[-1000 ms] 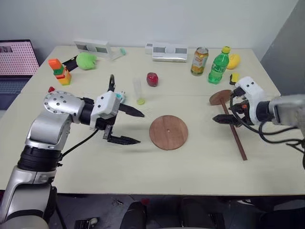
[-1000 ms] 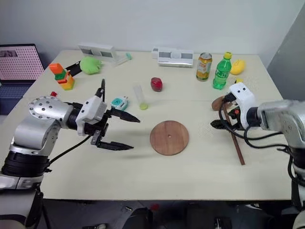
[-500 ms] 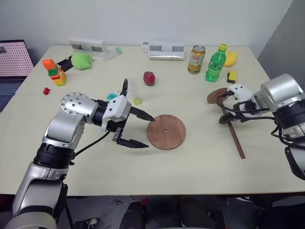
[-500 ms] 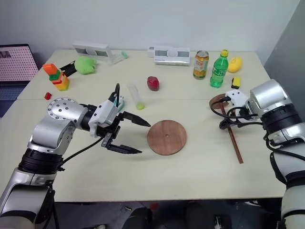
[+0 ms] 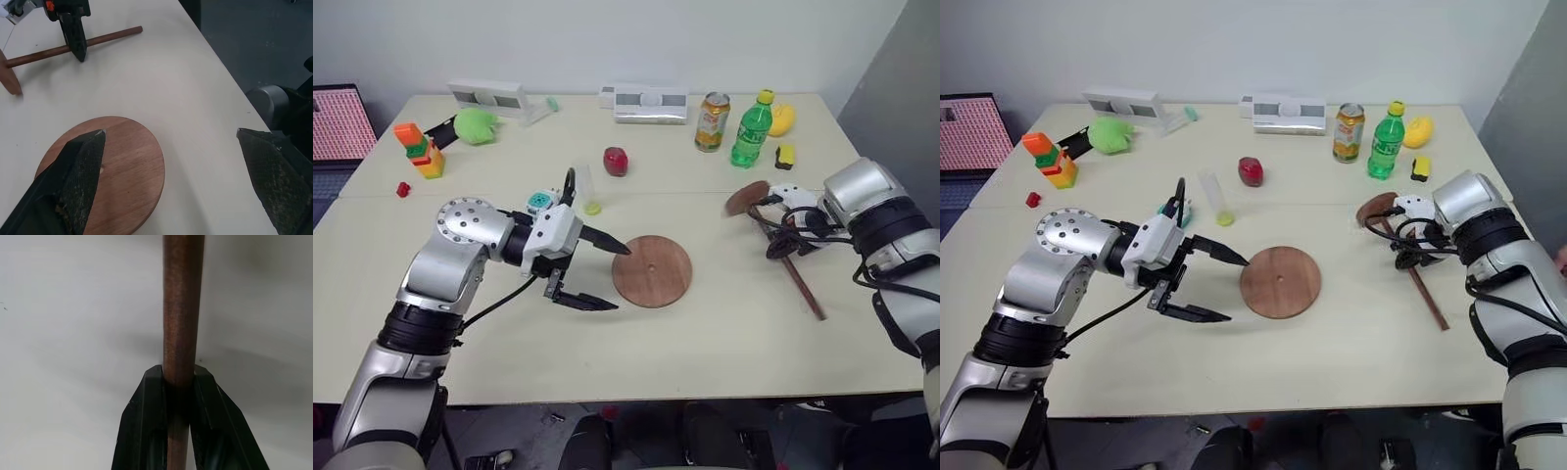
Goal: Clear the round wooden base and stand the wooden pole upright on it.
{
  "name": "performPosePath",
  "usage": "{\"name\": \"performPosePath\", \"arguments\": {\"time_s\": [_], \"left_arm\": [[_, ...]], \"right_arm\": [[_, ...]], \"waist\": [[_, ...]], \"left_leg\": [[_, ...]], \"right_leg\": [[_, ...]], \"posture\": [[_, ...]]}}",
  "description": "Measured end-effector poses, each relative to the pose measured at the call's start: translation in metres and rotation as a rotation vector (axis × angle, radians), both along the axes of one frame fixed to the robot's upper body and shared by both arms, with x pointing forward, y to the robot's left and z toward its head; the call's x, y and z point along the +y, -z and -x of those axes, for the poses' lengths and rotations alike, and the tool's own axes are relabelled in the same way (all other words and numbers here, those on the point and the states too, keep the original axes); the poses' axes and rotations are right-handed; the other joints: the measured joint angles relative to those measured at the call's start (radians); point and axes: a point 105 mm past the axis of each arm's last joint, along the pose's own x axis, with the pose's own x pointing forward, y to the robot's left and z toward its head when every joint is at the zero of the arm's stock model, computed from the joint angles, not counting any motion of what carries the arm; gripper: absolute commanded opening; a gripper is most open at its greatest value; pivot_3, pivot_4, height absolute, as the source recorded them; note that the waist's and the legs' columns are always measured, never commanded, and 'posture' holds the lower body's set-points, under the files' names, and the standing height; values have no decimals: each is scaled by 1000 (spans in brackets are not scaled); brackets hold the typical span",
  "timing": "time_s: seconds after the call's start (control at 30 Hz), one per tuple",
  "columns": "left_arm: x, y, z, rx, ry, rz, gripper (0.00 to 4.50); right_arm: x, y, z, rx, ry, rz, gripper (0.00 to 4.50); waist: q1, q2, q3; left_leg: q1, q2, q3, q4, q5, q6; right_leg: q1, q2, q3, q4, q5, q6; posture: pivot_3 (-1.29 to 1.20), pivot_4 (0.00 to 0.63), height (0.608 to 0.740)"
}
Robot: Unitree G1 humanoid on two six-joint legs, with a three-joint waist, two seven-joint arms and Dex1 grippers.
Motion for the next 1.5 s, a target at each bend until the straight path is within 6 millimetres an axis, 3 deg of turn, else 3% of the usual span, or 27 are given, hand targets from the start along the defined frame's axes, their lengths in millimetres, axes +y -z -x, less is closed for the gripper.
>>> {"name": "performPosePath", "arguments": {"time_s": [0.13, 0.33, 0.43, 0.53, 0.63, 0.87, 1.2, 1.5], "left_arm": [[3, 5, 0, 18, -26, -3, 4500], [10, 5, -2, 36, -73, -8, 4500], [19, 7, -7, 55, -123, -9, 4500], [20, 8, -6, 71, -130, -9, 4500], [22, 9, -6, 86, -141, -16, 4500], [27, 11, -12, 95, -191, -9, 4500], [31, 18, -12, 129, -236, -3, 4500], [31, 14, -11, 119, -240, 3, 4500]], "right_arm": [[4, -10, -3, -71, 78, -162, 251], [28, -68, -13, -484, -12, -356, 251], [69, -82, 2, -749, -154, -477, 251], [112, -85, 20, -845, -216, -666, 251], [128, -98, 34, -952, -252, -755, 251], [171, -77, 54, -1096, -383, -718, 251], [182, -52, 54, -1127, -415, -681, 251], [186, -50, 55, -1156, -441, -667, 251]], "waist": [[2, 0, 0], [2, 0, 0], [-1, 0, 0], [-3, 1, 0], [2, 1, 0], [-1, 0, 0], [0, 0, 0], [1, 0, 0]], "left_leg": [[-1, 0, 0, 0, 0, 0], [-1, 1, -1, -1, -1, 2], [-1, 2, -1, 0, -2, 3], [-1, 1, 0, -1, -1, 1], [0, 0, -1, 0, 0, 0], [1, 0, -1, 0, 0, -1], [1, 0, -1, 0, 0, -1], [2, 1, -2, 0, 0, -1]], "right_leg": [[0, 0, 0, 0, 0, 0], [0, 0, -1, 0, 0, 0], [0, 1, -1, 1, 0, 0], [-1, 1, 0, 3, 0, 0], [0, 1, -1, 2, 0, 0], [0, 1, -1, 2, 0, 0], [1, 1, -1, 2, 0, 0], [1, 1, -1, 2, 0, 0]], "posture": [[0, 150, 740], [0, 150, 740], [0, 150, 740], [0, 150, 740], [0, 150, 740], [0, 150, 740], [0, 150, 740], [0, 150, 740]]}}
